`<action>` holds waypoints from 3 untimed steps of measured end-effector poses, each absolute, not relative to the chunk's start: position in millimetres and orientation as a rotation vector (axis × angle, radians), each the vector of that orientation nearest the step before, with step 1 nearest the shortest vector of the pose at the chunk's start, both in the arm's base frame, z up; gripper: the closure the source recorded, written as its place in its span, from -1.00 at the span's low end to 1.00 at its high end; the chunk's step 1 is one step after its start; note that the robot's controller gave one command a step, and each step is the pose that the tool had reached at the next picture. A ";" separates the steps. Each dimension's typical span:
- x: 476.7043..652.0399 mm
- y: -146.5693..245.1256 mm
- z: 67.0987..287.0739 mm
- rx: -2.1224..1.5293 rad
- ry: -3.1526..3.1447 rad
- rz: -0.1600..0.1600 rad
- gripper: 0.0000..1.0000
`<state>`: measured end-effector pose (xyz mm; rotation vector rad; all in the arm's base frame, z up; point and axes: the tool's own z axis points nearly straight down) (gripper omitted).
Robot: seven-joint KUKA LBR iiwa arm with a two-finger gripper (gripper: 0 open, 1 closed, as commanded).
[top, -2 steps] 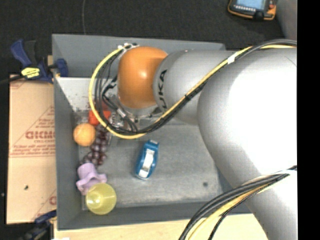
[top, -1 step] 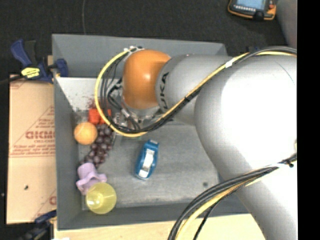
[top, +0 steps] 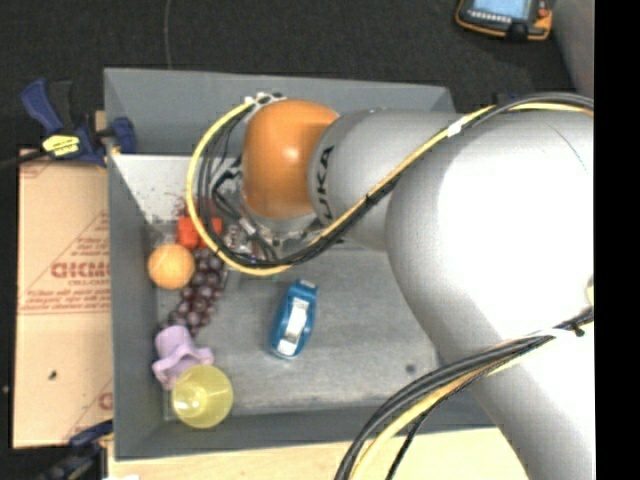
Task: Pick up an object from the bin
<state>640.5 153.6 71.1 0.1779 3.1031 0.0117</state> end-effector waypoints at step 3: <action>642.3 153.6 71.2 0.077 3.102 0.006 1.00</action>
Offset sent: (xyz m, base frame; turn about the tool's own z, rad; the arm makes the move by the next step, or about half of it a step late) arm -0.0010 -0.0092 -0.0011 0.0152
